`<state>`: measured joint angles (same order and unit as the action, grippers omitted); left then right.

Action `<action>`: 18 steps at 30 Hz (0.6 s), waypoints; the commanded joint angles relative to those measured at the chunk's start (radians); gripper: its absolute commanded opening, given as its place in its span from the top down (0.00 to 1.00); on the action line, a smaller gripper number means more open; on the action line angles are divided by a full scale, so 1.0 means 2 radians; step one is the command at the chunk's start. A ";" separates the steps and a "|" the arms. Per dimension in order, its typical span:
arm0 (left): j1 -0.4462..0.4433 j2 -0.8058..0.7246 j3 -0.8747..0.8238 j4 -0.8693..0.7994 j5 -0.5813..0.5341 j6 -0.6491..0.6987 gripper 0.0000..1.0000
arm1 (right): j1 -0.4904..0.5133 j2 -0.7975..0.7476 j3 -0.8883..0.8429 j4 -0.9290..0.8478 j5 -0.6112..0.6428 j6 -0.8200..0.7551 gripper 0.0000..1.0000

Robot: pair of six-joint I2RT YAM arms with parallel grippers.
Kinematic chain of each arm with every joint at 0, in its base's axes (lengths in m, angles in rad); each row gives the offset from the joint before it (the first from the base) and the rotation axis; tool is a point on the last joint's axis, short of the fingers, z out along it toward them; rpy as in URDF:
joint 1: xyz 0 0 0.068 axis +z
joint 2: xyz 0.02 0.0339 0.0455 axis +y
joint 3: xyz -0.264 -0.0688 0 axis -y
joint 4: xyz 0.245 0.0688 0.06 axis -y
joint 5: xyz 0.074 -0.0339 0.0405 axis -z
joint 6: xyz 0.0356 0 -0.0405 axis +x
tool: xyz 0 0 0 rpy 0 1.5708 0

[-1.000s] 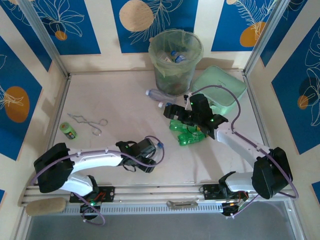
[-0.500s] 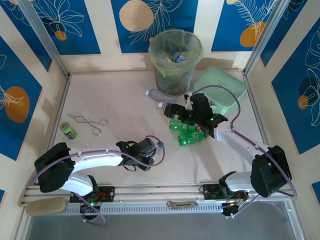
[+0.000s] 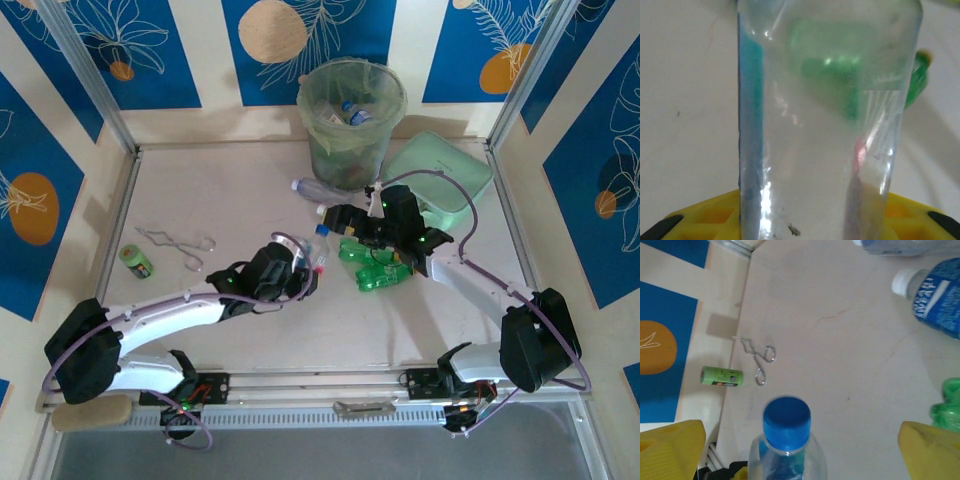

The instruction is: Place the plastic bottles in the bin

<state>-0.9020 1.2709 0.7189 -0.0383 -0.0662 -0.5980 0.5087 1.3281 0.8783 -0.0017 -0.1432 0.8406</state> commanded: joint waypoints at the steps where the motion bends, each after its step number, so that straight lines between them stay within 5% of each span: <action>1: 0.011 0.005 0.005 0.091 0.031 -0.012 0.59 | 0.012 0.006 -0.004 0.038 -0.035 0.013 0.01; 9: 0.015 0.009 0.005 0.129 0.035 -0.011 0.59 | 0.029 0.016 -0.001 0.036 -0.025 0.009 0.01; 18: 0.019 0.027 0.020 0.137 0.035 0.004 0.59 | 0.033 0.030 0.003 0.039 -0.030 0.003 0.14</action>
<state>-0.8768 1.3075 0.7208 0.2012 -0.0170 -0.6098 0.5694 1.3750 0.8764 0.0643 -0.1883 0.8486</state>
